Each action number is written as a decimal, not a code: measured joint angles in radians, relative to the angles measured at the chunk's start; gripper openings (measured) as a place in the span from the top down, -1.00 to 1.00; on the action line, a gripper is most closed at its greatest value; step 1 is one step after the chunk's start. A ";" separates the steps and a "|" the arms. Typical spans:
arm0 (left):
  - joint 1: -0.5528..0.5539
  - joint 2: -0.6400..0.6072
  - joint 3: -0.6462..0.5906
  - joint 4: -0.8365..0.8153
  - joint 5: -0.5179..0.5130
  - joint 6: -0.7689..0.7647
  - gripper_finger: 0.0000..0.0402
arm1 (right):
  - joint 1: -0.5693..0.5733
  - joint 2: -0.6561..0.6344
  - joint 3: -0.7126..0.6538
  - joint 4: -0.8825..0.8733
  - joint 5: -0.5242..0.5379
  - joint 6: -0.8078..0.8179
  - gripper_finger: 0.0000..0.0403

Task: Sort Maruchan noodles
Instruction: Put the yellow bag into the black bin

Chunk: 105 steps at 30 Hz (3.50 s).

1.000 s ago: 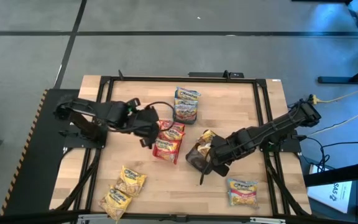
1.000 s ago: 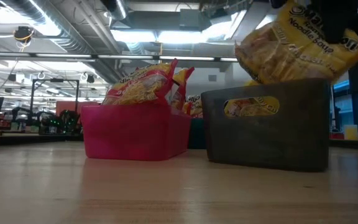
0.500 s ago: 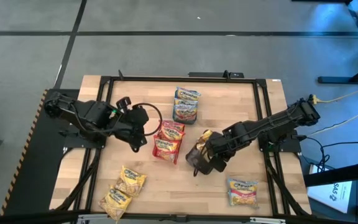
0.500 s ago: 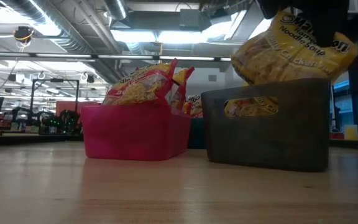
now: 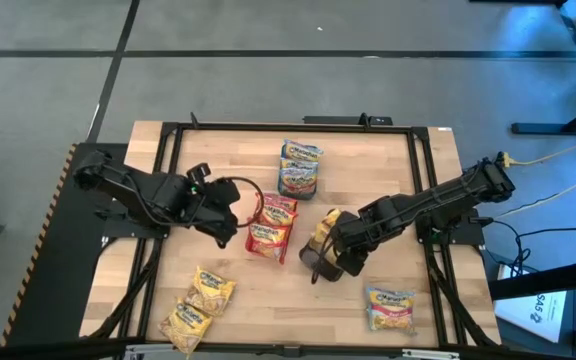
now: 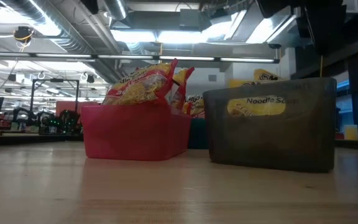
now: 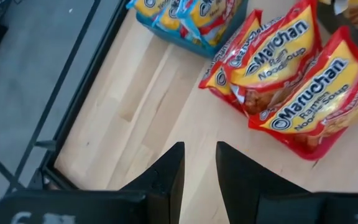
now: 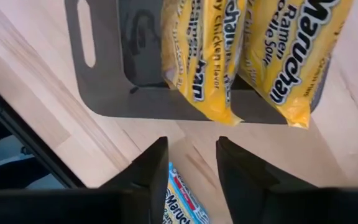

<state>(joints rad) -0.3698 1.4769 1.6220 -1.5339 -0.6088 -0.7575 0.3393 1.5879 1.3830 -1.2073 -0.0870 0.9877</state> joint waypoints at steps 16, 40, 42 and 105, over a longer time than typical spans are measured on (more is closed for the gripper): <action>-0.142 -0.250 -0.315 0.118 0.019 -0.197 0.57 | 0.118 -0.022 -0.022 -0.265 0.070 -0.017 0.32; -0.331 -0.390 -0.776 0.627 0.242 -0.413 0.57 | 0.617 -0.072 -0.270 0.100 0.122 0.391 0.32; -0.332 -0.387 -0.819 0.710 0.290 -0.421 0.57 | 0.623 -0.072 -0.275 0.116 0.151 0.392 0.32; -0.460 -0.171 -1.101 1.250 0.575 -0.963 0.58 | 0.623 -0.072 -0.274 0.166 0.199 0.448 0.32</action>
<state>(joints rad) -0.8303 1.3057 0.5213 -0.2842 -0.0338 -1.7202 0.9623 1.5162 1.1088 -1.0409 0.1120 1.4353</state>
